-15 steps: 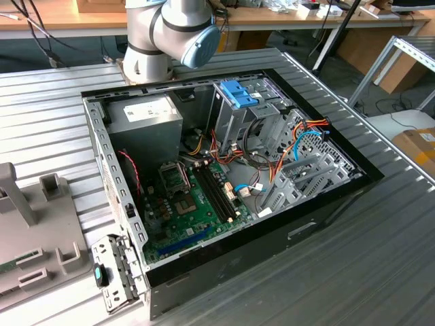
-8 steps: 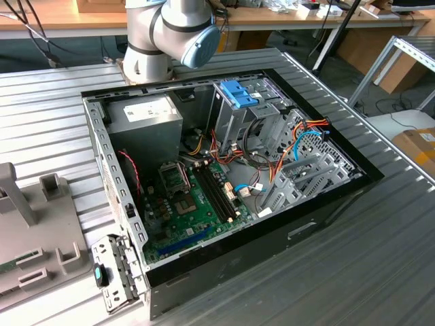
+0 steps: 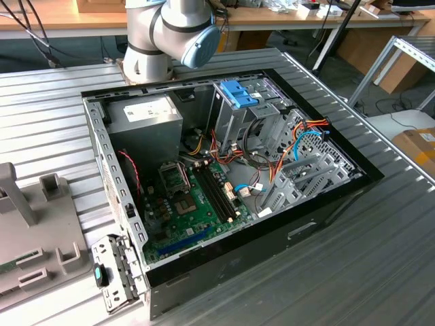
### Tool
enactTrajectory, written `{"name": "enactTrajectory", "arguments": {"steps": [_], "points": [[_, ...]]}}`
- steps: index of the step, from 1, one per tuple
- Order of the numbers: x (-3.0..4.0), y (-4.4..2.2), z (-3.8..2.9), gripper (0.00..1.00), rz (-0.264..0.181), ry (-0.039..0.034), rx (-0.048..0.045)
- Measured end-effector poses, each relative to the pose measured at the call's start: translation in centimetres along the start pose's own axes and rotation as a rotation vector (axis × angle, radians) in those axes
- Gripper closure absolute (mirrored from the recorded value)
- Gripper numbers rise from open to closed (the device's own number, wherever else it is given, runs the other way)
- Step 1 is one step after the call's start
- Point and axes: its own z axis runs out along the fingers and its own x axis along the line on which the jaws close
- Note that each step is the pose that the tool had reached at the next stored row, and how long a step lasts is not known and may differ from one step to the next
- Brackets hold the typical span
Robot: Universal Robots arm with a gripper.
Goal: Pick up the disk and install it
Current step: 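Pick up the disk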
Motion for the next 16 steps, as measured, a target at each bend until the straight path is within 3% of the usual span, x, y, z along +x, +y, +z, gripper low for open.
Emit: {"name": "enactTrajectory", "arguments": {"steps": [4,16], "points": [[0.0,0.0,0.54,0.44,-0.001,0.0001,-0.0002],[-0.01,0.02,1.04,0.44,-0.005,-0.0002,0.0017]]}}
